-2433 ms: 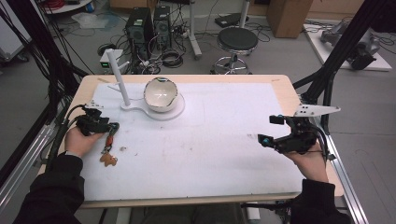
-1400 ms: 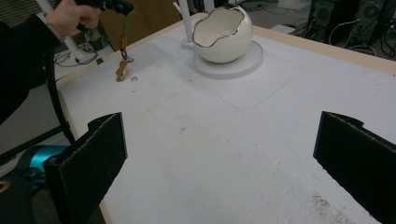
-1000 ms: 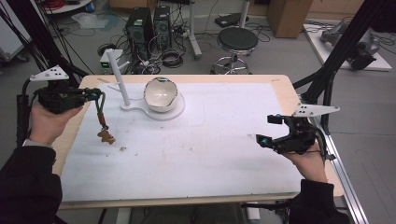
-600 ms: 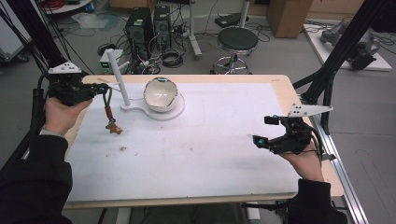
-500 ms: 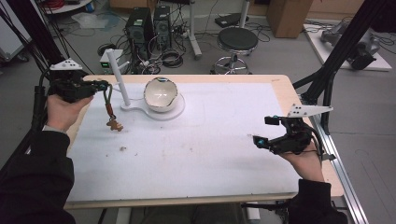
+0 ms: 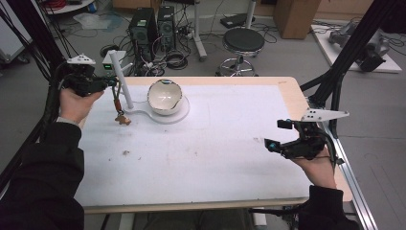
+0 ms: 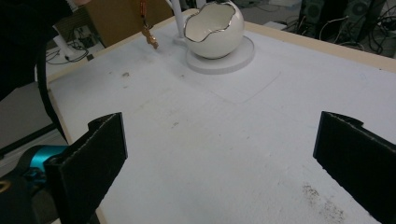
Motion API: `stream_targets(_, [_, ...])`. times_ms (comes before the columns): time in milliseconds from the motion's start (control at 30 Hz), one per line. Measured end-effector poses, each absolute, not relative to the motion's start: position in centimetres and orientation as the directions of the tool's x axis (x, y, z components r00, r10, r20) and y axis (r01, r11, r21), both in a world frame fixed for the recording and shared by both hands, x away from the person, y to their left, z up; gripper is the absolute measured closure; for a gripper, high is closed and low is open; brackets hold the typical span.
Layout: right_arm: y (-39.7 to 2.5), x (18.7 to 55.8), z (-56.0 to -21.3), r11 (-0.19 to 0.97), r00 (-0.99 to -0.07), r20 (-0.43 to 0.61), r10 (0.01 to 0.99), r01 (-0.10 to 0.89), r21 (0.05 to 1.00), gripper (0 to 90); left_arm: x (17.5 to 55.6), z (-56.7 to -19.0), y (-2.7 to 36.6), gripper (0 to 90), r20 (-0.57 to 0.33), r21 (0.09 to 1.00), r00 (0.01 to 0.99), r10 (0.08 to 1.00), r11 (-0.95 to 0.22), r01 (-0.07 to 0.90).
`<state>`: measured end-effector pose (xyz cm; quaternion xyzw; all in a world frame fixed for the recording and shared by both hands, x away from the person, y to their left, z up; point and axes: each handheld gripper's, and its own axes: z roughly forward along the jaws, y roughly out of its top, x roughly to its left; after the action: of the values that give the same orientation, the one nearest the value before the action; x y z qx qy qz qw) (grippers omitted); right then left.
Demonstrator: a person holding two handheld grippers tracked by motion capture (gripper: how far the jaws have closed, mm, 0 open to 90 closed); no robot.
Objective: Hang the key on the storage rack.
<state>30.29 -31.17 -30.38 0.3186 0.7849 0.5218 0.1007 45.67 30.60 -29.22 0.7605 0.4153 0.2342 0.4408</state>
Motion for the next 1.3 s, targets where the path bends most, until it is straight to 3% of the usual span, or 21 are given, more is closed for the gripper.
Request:
stream_targets(500, [-31.6,30.4,-30.9,0.248,-0.765,0.190,0.615,0.417,0.875,1.9,46.3,-29.8,30.9,82.8,-0.027,0.852,0.515,0.857,-0.250,0.460])
stream_targets(600, [-31.5,30.5,-31.0,0.256,-0.766,0.187,0.615,0.418,0.872,2.0,46.2,-29.6,31.3,70.5,-0.060,0.863,0.511,0.857,-0.213,0.459])
stream_targets(700, [-31.4,30.5,-31.0,0.258,-0.767,0.190,0.613,0.422,0.869,2.0,46.1,-29.4,31.7,47.9,-0.108,0.860,0.517,0.849,-0.181,0.477])
stream_targets(733, [-31.4,30.6,-31.1,0.257,-0.769,0.189,0.611,0.419,0.871,2.0,46.0,-29.4,31.8,34.9,-0.116,0.858,0.523,0.844,-0.181,0.481])
stream_targets(767, [-31.4,30.6,-31.1,0.257,-0.769,0.189,0.611,0.419,0.871,2.0,45.9,-29.4,31.8,34.9,-0.125,0.855,0.527,0.841,-0.177,0.487])
stream_targets(800, [-31.4,30.6,-31.0,0.260,-0.769,0.187,0.612,0.419,0.870,1.9,45.8,-29.4,31.9,29.4,-0.141,0.850,0.528,0.837,-0.171,0.498])
stream_targets(867, [-31.3,30.6,-31.0,0.260,-0.771,0.185,0.610,0.415,0.872,2.0,45.5,-29.4,31.8,12.3,-0.153,0.846,0.513,0.845,-0.156,0.510])
stream_targets(967, [-31.3,30.6,-31.0,0.258,-0.770,0.186,0.610,0.416,0.872,2.0,44.5,-29.2,31.8,5.0,-0.167,0.857,0.523,0.836,-0.139,0.496])
stream_targets(1300, [-31.7,30.8,-31.0,0.240,-0.758,0.191,0.623,0.418,0.876,2.0,39.9,-28.3,31.7,4.2,-0.177,0.895,0.601,0.780,-0.126,0.427])
